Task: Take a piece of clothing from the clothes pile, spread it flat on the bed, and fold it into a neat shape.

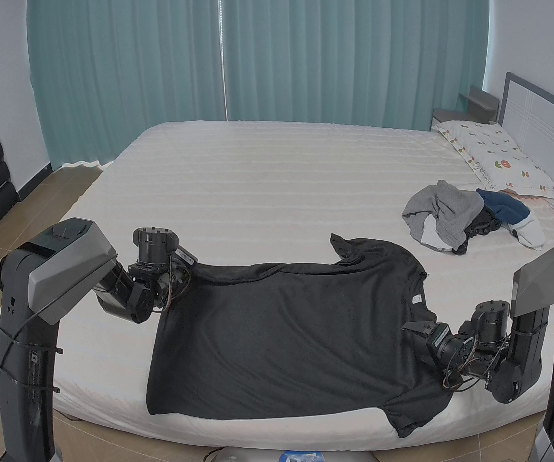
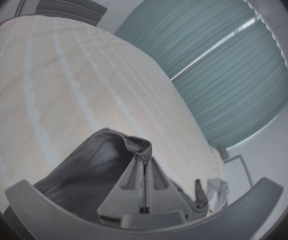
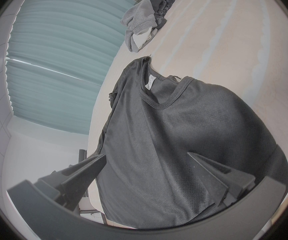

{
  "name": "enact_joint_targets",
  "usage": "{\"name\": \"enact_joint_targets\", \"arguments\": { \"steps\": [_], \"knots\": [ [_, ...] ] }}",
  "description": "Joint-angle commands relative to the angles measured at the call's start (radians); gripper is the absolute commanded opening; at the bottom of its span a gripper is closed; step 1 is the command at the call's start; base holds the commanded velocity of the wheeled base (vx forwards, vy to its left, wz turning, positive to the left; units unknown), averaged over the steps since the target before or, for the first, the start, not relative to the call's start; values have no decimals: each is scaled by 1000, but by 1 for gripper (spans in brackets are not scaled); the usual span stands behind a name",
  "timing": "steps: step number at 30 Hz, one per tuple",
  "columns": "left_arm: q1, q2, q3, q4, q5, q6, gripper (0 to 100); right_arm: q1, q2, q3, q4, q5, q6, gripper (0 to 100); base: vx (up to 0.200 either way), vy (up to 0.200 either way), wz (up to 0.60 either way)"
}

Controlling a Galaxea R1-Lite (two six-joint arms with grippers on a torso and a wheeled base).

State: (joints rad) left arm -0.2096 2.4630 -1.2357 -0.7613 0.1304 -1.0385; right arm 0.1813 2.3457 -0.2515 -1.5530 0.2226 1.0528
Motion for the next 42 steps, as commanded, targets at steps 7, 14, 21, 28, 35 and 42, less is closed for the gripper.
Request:
{"name": "enact_joint_targets", "arguments": {
  "steps": [7, 14, 21, 28, 35, 42],
  "knots": [
    [72, 145, -185, -43, 20, -34, 0, 9, 6, 0, -13, -15, 0, 100, 0, 0, 0],
    [75, 188, -268, -36, 86, -32, 0, 21, 15, -3, -13, -35, -2, 100, 0, 0, 0],
    [75, 189, -269, -36, 87, -31, 0, 21, 17, -5, -13, -38, -2, 100, 0, 0, 0],
    [73, 185, -260, -39, 80, -31, 100, 21, 17, -5, -13, -38, -2, 100, 0, 0, 0],
    [72, 56, -76, -52, 72, -48, 100, 14, -8, -23, -13, -40, 0, 100, 0, 0, 0],
    [105, -48, 98, -89, -86, -133, 100, 21, -75, -89, 5, -57, -65, 100, 0, 0, 0]
  ]
}}
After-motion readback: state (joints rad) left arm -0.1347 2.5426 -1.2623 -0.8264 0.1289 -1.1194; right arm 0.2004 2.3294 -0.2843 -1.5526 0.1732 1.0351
